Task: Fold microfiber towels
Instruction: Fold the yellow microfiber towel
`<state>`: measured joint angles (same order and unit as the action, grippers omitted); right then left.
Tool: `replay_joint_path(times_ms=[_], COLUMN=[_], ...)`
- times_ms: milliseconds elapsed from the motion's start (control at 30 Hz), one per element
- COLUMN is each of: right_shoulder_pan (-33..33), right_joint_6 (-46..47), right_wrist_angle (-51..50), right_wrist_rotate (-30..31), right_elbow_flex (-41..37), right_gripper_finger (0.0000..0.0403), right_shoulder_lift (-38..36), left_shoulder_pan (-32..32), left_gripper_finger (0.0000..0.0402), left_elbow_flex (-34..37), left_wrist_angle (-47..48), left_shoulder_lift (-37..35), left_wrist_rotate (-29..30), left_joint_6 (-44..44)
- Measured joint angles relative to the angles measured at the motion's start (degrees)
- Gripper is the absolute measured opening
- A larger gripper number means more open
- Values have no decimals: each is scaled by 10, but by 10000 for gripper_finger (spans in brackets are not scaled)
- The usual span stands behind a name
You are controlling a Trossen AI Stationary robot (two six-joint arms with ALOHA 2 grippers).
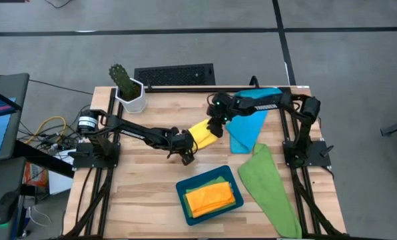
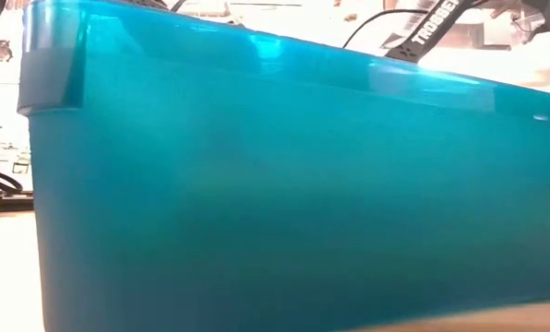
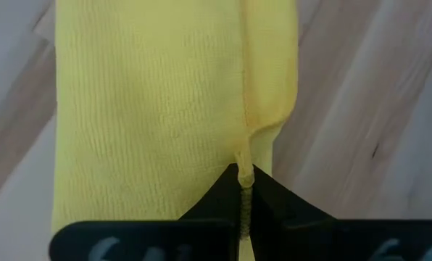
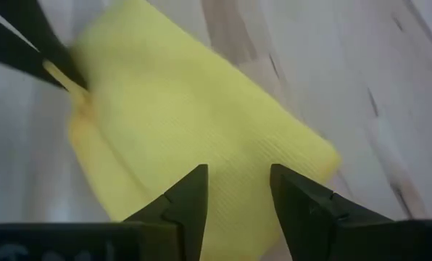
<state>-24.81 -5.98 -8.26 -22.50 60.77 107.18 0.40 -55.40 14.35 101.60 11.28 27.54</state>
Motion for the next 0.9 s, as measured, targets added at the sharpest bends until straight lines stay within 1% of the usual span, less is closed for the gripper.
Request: replay_joint_path(times_ms=[167,300,367,433,567,767,833,900], right_shoulder_pan=[5,3,3,3,5,8,8,7], right_joint_6=[-5,-5,-5,-5,-5,-5,-5,-5], right_wrist_angle=[33,46,47,47,53,57,57,58], right_wrist_rotate=[44,51,57,61,62,62,62,62], right_elbow_flex=[-33,-43,-43,-43,-43,-43,-43,-43], right_gripper_finger=[175,175,175,175,175,175,175,175], right_shoulder_lift=[0,0,0,0,0,0,0,0], left_shoulder_pan=[3,3,3,3,3,3,3,3], left_gripper_finger=[0,4,17,39,97,189,211,223], left_elbow_flex=[0,0,0,0,0,0,0,0], left_wrist_angle=[3,5,11,16,16,24,50,80], left_shoulder_lift=[-6,-23,-35,-47,-68,-70,-73,-94], left_wrist_rotate=[-4,-7,-10,-10,-10,-51,-51,-47], left_joint_6=[38,47,47,48,47,30,47,64])
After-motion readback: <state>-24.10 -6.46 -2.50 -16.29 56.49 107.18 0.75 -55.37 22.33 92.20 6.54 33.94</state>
